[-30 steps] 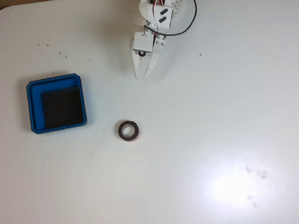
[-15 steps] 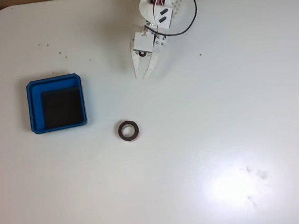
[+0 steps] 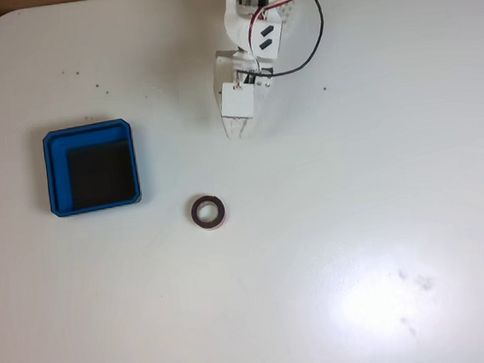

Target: Pick the red roll and drop it in the blue box

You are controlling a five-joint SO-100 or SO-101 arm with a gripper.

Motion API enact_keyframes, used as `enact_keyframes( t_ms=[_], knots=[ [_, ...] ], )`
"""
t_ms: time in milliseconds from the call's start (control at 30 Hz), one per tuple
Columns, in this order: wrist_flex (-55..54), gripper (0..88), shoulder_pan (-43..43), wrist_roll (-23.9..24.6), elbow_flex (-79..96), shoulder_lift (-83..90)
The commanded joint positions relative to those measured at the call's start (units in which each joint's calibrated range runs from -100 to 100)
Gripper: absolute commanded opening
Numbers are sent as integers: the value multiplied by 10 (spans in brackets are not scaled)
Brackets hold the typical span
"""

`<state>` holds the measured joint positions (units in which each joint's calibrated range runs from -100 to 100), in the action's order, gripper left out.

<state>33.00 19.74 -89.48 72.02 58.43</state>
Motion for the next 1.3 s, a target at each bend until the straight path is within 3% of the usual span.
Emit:
enact_keyframes(
  t_ms=[0, 767, 1267],
  knots=[
    [-6, 5, -2, -3, -104, -77],
    [-1, 5, 9, 3, -496, -510],
    [236, 5, 23, 4, -813, -706]
  ],
)
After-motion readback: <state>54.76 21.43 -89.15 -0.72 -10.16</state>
